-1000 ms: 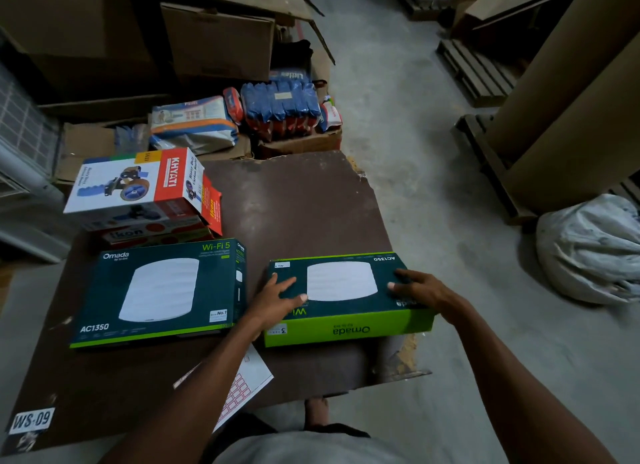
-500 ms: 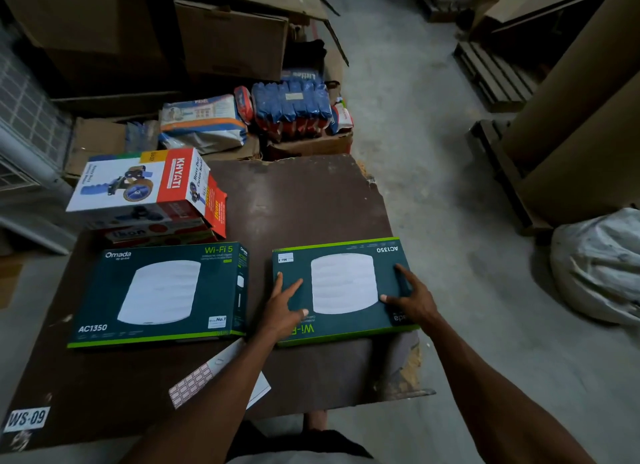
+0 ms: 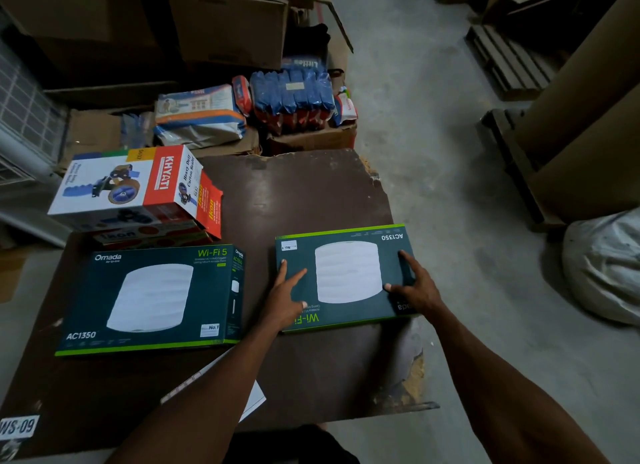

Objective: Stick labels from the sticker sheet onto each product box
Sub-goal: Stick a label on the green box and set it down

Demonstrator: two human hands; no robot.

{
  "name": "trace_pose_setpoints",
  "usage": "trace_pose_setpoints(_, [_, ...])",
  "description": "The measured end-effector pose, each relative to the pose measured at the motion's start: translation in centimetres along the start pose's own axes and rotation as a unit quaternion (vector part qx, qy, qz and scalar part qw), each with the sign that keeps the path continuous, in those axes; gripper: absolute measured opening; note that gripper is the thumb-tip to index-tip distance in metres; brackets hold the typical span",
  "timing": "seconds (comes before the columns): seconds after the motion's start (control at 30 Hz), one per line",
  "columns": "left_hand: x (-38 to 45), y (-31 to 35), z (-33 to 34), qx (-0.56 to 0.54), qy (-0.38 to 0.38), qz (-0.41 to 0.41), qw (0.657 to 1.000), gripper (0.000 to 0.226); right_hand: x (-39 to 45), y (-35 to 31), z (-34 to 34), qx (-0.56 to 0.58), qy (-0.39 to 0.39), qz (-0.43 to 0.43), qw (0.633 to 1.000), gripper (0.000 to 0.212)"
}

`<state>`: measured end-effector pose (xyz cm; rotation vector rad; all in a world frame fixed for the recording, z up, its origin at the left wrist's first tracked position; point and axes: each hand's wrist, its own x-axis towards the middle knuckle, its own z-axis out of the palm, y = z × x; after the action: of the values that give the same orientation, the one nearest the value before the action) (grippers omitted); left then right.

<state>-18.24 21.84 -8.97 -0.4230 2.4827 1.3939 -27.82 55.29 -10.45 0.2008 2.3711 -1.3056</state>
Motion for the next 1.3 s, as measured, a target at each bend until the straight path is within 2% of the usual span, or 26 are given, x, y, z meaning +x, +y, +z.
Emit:
trace_pose_setpoints(0.27, [0.4,-1.1,-0.1,-0.004,0.004,0.013,1.000,0.086,-0.6,-1.3,-0.5,0.024,-0.032,0.003,0.999,0.101])
trace_pose_setpoints(0.87, [0.5,-0.6,0.0,-0.015,0.003,0.004,1.000,0.086,-0.4,-0.3,-0.2,0.014,-0.010,0.020,1.000,0.109])
trace_pose_setpoints(1.1, [0.2,-0.7,0.0,-0.004,0.007,0.015,1.000,0.084,-1.4,-1.2,-0.2,0.042,-0.025,-0.007,0.999,0.103])
trace_pose_setpoints(1.3, [0.0,-0.7,-0.2,0.000,0.006,0.020,1.000,0.083,-0.8,-0.7,0.0,0.034,-0.017,-0.004,0.999,0.111])
